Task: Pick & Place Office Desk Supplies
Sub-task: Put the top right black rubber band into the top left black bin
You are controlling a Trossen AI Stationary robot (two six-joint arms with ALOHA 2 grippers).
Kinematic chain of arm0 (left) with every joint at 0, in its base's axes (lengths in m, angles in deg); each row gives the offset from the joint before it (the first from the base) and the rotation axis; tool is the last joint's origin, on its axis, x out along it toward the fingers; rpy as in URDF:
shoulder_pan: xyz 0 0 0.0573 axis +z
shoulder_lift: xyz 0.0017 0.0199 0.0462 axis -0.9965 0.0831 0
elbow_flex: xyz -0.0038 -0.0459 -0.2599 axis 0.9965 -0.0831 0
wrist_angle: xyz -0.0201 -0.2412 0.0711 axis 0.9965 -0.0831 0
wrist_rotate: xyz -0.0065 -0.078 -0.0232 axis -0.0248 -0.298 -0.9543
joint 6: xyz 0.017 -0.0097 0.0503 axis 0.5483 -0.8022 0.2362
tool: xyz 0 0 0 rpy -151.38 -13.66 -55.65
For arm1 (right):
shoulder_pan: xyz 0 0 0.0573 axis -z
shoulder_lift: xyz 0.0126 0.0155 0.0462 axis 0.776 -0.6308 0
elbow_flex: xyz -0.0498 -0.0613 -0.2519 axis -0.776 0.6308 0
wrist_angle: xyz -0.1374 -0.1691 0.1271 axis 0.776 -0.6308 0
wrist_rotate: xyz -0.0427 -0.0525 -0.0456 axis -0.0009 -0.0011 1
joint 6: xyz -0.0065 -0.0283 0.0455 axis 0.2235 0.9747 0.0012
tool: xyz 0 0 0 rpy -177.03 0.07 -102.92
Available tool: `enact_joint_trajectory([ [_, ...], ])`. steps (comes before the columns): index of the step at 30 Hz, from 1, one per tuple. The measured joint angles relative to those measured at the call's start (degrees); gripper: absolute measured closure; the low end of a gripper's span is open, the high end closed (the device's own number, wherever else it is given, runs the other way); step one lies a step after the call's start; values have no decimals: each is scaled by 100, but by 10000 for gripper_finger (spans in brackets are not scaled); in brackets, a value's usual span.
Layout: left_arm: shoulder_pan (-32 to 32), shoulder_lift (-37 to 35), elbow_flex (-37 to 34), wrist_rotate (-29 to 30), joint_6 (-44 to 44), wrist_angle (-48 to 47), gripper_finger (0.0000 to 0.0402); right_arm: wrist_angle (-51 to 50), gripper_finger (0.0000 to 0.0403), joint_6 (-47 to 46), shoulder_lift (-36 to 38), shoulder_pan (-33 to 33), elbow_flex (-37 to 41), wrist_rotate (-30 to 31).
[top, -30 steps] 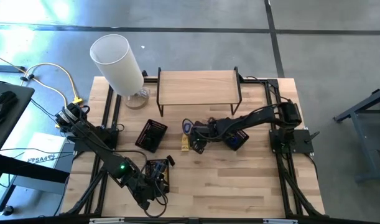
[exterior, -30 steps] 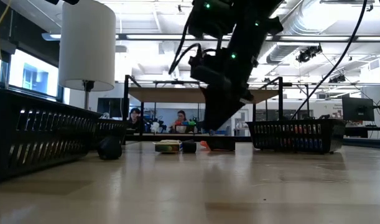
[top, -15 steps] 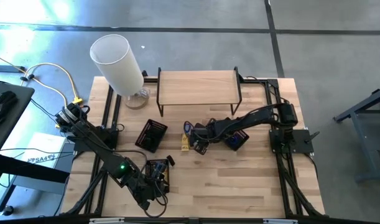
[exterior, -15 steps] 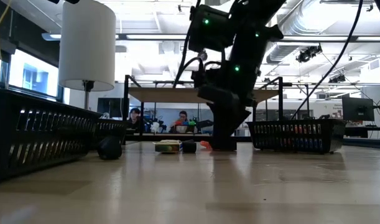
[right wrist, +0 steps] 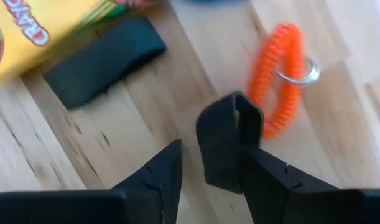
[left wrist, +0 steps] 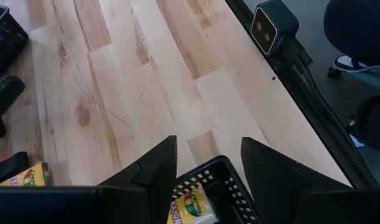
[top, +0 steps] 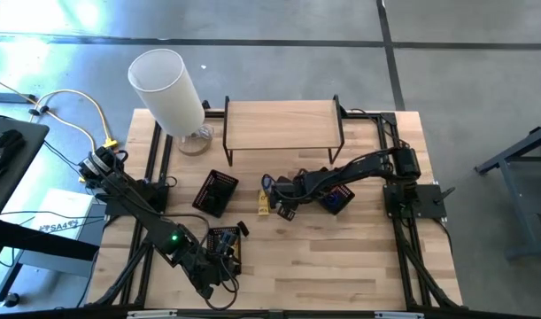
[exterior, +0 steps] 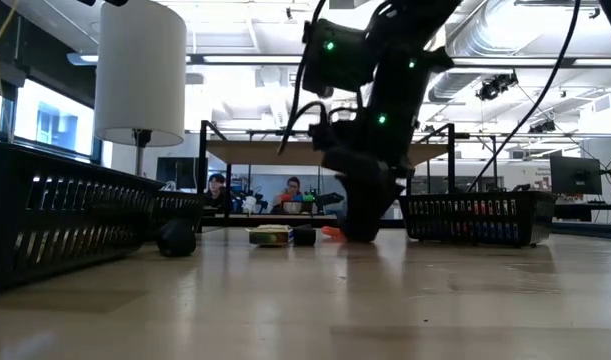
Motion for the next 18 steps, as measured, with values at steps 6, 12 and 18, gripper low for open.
enact_joint_trajectory([
  [6,0,0,0,1,0,21,229,5,266,-2,-93,11,-16,17],
  [12,0,0,0,1,1,34,229,-9,291,-2,-100,9,-12,6],
  [18,0,0,0,1,2,33,229,-1,377,307,-109,-57,-7,-12],
])
